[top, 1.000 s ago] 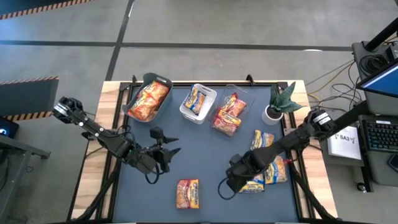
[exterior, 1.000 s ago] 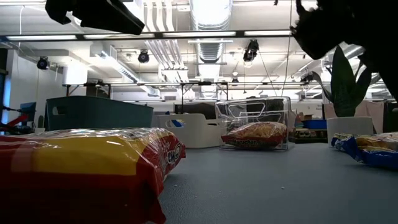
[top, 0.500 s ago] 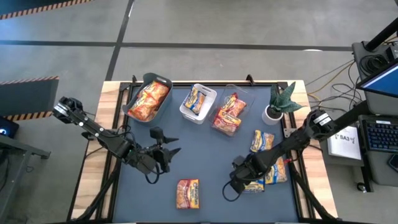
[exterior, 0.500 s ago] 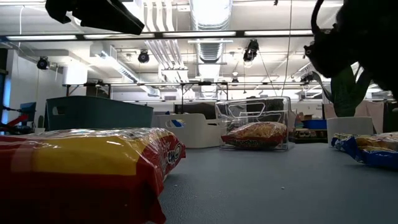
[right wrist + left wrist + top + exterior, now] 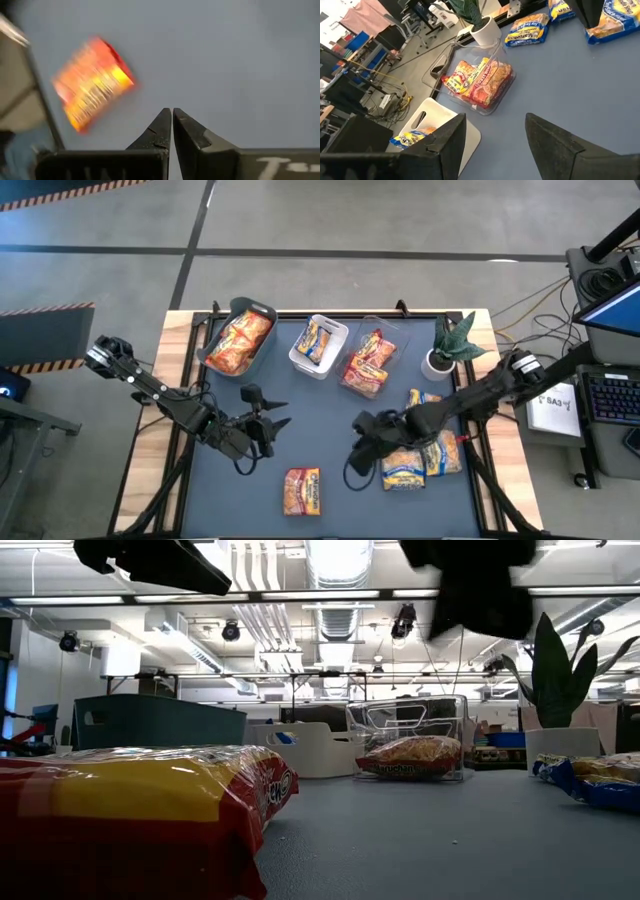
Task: Sort Maruchan noodles
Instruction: Put the blue noodle pack into the white bin
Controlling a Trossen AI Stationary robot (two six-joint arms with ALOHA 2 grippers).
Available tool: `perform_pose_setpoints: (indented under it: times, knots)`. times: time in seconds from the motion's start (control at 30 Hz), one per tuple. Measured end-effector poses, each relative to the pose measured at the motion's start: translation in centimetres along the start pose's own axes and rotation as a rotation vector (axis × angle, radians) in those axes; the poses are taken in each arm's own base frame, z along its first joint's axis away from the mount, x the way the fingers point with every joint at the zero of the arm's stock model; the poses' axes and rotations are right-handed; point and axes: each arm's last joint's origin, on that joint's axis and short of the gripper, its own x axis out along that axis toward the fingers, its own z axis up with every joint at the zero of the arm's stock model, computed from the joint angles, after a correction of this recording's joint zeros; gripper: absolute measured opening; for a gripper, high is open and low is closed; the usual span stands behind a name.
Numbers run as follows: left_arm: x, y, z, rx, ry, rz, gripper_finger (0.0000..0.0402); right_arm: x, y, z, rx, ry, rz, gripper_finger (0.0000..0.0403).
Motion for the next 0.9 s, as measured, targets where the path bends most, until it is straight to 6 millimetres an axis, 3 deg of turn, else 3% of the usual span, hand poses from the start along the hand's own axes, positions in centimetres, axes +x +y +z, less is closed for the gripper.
perform_pose_setpoints:
  times: [0.2,0.43,0.53,0.63,0.77,0.9]
  knots:
    - [0.1,-0.2,-0.5,-0.002,0.009,-0.001,0.0187,0.2,-2.1,-5.5,0.192,0.533,-0.242,0.0009]
    - [0.1,-0.2,-0.6,-0.002,0.01,0.0,0.0187,2.7,-3.5,-8.0,0.214,0.575,-0.392,0.0009]
    - [0.1,-0.2,-0.6,-0.004,0.007,0.0,0.0187,3.6,-3.4,-7.8,0.162,0.512,-0.374,0.0009]
    - [0.2,-0.2,-0.5,-0.001,0.005,0.001,0.0187,4.0,-1.5,-5.6,0.057,0.177,-0.282,0.0009]
    - [0.3,-0.2,-0.5,0.002,0.004,0.004,0.0187,1.3,1.0,-2.7,-0.104,-0.172,-0.229,0.0009]
    - [0.5,-0.3,-0.5,-0.029,0.007,-0.003,0.0187,-0.3,1.0,-1.5,-0.132,-0.143,-0.229,0.0009]
